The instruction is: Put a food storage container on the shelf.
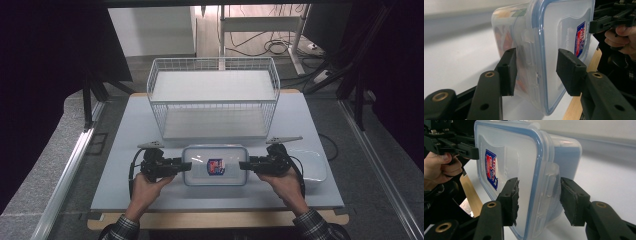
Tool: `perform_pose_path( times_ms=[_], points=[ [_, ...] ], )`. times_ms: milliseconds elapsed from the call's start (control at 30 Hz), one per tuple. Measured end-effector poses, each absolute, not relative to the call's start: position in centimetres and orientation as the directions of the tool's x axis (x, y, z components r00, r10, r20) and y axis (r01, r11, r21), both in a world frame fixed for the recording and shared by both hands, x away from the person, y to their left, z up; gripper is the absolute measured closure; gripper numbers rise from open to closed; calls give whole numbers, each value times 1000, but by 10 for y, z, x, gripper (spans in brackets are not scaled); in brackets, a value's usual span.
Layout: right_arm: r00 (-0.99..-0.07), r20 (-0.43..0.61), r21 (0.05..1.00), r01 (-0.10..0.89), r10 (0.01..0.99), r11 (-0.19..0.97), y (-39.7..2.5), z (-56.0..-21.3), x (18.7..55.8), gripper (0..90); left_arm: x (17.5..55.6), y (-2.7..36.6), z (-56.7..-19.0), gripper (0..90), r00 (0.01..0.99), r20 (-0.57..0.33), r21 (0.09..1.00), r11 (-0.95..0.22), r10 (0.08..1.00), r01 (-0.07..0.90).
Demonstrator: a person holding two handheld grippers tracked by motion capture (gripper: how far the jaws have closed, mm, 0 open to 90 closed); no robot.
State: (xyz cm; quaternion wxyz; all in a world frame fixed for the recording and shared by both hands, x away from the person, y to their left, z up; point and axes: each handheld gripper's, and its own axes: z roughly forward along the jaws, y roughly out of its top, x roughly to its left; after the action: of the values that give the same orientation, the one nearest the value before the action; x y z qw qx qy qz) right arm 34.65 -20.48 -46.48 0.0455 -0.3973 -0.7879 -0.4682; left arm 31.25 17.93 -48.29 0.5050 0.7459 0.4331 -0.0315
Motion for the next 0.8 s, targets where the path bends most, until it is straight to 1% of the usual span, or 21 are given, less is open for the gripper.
perform_pose_path(
  times_ms=[267,300,500,800],
  points=[
    [-724,392,752,608,568,255,-202,-438,352,511,314,182,-453,520,642,-434,770,-111,631,629],
    [-732,381,764,593,565,253,-201,-430,354,511,316,182,-444,519,647,-422,780,-110,635,616],
    [-749,356,790,561,559,248,-200,-405,362,511,323,183,-419,519,657,-393,803,-107,643,586],
    [-760,331,819,526,559,230,-198,-383,376,512,337,184,-395,518,665,-366,830,-96,651,550]
  ],
)
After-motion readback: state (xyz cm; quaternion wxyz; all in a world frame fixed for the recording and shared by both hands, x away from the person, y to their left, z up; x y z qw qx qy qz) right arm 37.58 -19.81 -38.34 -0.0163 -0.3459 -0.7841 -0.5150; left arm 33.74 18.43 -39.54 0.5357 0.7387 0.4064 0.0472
